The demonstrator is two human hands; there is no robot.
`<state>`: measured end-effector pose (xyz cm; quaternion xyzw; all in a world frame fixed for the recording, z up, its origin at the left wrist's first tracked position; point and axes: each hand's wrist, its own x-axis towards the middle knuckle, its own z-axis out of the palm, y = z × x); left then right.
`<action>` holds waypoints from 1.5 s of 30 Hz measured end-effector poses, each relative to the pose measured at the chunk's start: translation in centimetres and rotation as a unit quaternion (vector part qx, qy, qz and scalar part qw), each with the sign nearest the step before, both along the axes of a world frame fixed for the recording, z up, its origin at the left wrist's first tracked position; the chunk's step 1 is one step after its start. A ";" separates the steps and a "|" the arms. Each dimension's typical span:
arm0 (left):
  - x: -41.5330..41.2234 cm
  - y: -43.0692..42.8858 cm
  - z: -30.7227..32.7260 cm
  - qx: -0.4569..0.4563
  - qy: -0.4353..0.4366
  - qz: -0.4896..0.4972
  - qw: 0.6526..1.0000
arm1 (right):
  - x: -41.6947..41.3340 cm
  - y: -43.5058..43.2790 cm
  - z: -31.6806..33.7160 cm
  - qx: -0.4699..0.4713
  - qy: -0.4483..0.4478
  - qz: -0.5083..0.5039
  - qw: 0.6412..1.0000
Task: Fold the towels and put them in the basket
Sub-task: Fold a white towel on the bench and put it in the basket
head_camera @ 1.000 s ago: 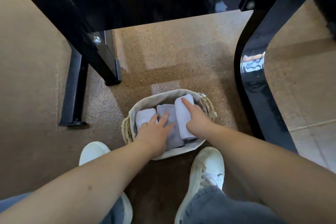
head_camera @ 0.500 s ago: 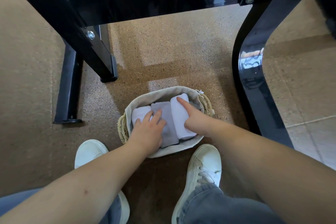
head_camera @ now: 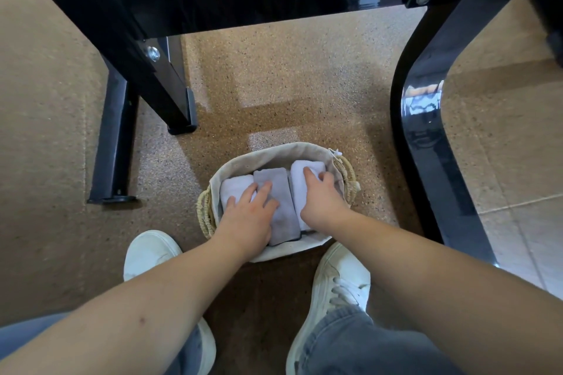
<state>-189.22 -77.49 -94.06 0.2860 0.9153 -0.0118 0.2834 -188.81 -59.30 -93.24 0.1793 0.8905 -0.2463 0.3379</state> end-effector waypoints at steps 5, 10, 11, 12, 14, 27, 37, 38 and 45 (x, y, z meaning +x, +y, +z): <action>0.1 0.2 -0.1 0.000 -0.007 0.003 1.000 | 0.0 0.8 -0.3 -0.068 0.003 -0.051 0.996; 0.2 0.4 -0.1 0.001 -0.022 0.010 1.000 | 0.6 -0.1 -0.5 -0.023 -0.021 0.004 0.999; 0.2 0.4 -0.1 0.005 -0.024 0.012 1.000 | 0.9 -0.7 -0.8 -0.016 -0.026 0.009 0.999; 0.1 0.4 -0.1 0.008 -0.026 0.014 1.000 | 0.9 -1.2 -1.0 -0.013 -0.032 0.010 0.999; 0.0 0.3 -0.2 0.009 -0.028 0.015 0.999 | 0.7 -1.6 -1.3 -0.008 -0.043 0.010 0.999; -1.0 1.3 0.3 -0.009 -0.037 0.026 0.999 | 0.5 -0.4 -0.8 0.050 0.045 0.035 0.997; -2.6 1.3 0.2 -0.028 -0.058 0.032 0.997 | -1.7 0.8 -1.7 0.032 -0.061 0.125 0.990; -2.2 1.4 0.1 -0.030 -0.049 0.030 0.998 | -1.5 0.7 -1.6 0.034 -0.070 0.134 0.988; -0.1 1.0 -0.7 0.013 -0.034 0.039 0.999 | 0.4 -0.1 -0.5 0.066 -0.100 0.198 0.973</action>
